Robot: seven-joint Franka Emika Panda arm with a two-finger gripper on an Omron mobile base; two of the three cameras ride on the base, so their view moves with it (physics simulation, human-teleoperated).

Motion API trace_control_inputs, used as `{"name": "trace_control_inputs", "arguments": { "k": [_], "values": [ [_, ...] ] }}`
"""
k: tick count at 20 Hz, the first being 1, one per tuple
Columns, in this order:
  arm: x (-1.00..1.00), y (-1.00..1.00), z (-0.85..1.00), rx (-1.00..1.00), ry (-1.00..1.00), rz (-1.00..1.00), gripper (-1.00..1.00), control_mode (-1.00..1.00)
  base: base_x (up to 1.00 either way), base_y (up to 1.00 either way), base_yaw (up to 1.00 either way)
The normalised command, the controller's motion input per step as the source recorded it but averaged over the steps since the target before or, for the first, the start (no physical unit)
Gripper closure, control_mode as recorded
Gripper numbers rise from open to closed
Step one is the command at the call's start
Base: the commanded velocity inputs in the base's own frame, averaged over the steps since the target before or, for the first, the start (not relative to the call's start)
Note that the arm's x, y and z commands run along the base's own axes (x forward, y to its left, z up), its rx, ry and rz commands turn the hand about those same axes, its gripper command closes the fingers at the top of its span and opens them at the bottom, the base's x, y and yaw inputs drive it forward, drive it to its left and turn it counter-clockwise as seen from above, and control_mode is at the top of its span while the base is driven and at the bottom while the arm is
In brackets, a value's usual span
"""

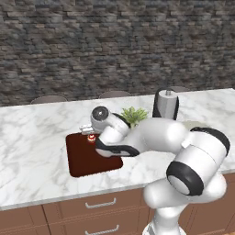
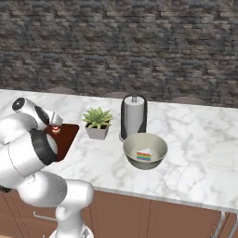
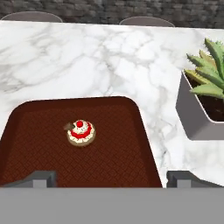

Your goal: Place the bowl with cake and the cupcake onto the tray.

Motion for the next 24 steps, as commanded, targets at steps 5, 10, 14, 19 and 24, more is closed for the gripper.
{"name": "trace_control_inputs", "arguments": {
  "k": [5, 10, 14, 19, 24],
  "values": [
    [-0.38, -0.51, 0.35, -0.01, -0.03, -0.01, -1.00, -1.00, 0.00, 0.00, 0.00],
    [-0.34, -0.50, 0.24, 0.00, 0.00, -0.02, -1.00, -1.00, 0.00, 0.00, 0.00],
    [-0.41, -0.47, 0.30, 0.00, 0.00, -0.01, -1.00, -1.00, 0.00, 0.00, 0.00],
    [-0.44, -0.45, 0.22, -0.01, 0.00, -0.01, -1.00, -1.00, 0.00, 0.00, 0.00],
    [-0.48, -0.43, 0.09, -0.01, 0.00, -0.02, -1.00, -1.00, 0.00, 0.00, 0.00]
  ]
}}
